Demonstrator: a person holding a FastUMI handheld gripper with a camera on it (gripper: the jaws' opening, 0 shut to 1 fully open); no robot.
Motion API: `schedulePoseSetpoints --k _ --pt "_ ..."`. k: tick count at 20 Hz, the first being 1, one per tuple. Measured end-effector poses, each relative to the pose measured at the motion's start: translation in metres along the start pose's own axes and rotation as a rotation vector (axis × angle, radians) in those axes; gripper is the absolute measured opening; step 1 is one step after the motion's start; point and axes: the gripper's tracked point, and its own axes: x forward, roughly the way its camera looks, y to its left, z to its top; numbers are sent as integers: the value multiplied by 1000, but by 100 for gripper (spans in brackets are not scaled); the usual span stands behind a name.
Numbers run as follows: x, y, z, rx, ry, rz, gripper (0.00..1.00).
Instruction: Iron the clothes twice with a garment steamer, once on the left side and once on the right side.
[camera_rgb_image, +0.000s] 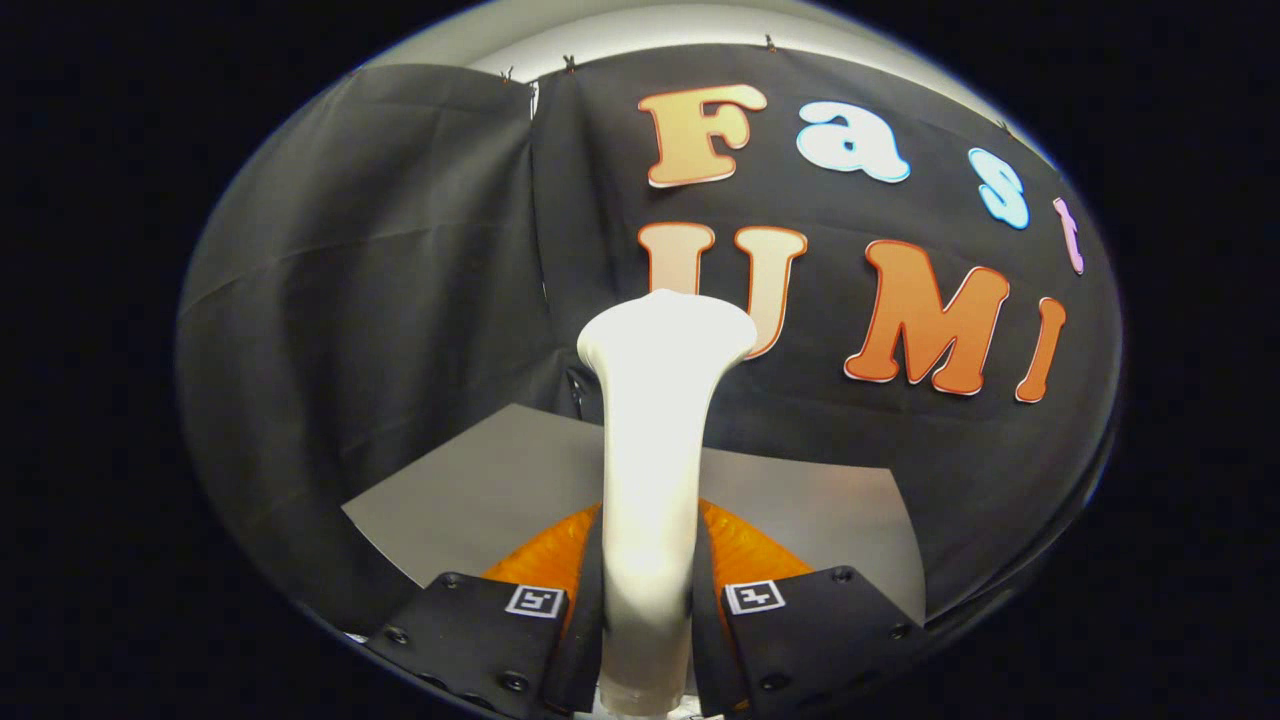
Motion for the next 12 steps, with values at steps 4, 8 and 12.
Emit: schedulePoseSetpoints --k 4,8,12 --pt "-61 -9 31 -22 -134 34 44" --pt "-132 -7 52 -13 -209 104 44" --pt "-209 -15 62 -34 -290 147 44"
